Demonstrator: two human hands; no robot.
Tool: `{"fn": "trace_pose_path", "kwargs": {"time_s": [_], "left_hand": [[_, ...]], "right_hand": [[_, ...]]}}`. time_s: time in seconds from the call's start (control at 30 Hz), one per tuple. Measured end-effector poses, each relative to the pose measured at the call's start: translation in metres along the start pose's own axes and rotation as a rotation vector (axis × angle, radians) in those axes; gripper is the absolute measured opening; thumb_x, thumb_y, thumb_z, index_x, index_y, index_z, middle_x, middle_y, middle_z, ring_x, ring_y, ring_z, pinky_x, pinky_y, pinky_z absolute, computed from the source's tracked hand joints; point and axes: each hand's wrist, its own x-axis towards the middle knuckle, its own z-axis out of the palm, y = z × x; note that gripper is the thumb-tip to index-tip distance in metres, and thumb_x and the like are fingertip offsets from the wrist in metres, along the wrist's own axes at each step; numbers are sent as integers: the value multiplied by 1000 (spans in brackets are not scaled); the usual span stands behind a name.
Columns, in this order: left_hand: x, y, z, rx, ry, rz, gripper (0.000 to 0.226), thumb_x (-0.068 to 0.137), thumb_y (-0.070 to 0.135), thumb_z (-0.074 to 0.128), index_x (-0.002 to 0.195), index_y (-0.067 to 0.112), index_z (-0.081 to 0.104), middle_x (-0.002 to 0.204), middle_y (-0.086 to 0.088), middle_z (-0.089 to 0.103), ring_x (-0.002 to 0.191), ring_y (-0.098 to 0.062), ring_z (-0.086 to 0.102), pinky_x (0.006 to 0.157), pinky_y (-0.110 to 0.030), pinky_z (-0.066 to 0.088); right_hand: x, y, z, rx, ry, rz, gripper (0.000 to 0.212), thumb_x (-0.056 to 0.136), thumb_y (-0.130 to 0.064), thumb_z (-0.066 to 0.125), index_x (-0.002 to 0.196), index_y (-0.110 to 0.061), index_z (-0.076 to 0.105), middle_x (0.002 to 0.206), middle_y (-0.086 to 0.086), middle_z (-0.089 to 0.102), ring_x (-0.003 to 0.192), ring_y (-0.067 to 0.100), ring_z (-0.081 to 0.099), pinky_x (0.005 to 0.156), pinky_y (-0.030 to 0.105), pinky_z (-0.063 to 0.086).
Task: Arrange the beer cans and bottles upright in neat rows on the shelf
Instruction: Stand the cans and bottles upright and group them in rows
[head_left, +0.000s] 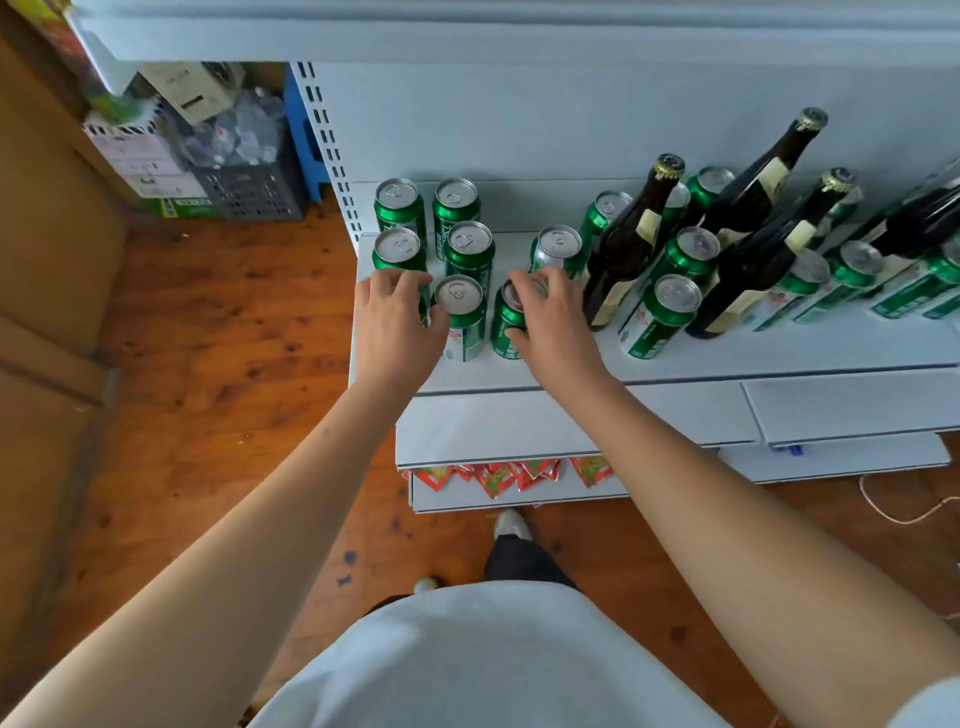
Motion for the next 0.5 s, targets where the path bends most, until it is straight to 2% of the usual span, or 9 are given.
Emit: {"fn": "trace_pose_path", "kwargs": {"time_s": [0.1,0.17,0.23,0.3,0.37,0.43,0.5], "left_hand": [[1,0,-2,20,-46,-16,44,92,29,58,133,16,54,130,-11,50,128,-30,36,104,-41,40],[3,3,-7,28,-77,-35,47,92,32,58,136,18,50,133,-11,47,129,-29,35,102,-41,41],[6,12,-12,36,-36,-5,47,91,30,59,136,18,49,136,-9,46,129,-28,37,101,-39,41],[13,28,-14,28,24,89,46,90,25,60,134,17,51,136,-8,47,128,-25,40,101,-36,42],[25,50,-11,-8,10,168,45,90,22,61,133,15,52,135,-8,48,122,-25,47,93,-34,46],[42,72,0,-7,-56,222,47,89,22,62,134,15,51,135,-9,48,116,-28,53,87,-36,49],[62,91,15,37,-161,248,54,88,24,63,139,16,46,138,-10,45,119,-29,51,94,-38,47]], "right_hand": [[1,-11,9,60,5,11,58,85,-7,69,137,-13,44,141,14,38,127,34,38,99,42,47],[-3,-12,10,85,-2,33,66,88,-12,68,146,-11,36,151,16,30,137,34,32,108,41,41],[-13,-6,3,114,95,17,65,92,-18,64,148,-9,34,153,16,29,139,32,31,110,38,36],[-29,9,-10,153,289,24,51,95,-16,58,142,-7,42,144,14,39,131,29,42,106,34,42],[-44,33,-24,169,447,120,41,94,-12,55,134,-7,48,134,11,46,120,26,50,94,31,50],[-53,61,-34,212,500,275,37,93,-11,55,130,-10,49,134,8,45,109,26,56,81,33,54],[-53,86,-38,227,464,386,40,93,-14,56,132,-13,45,136,5,41,101,28,60,70,38,56]]}}
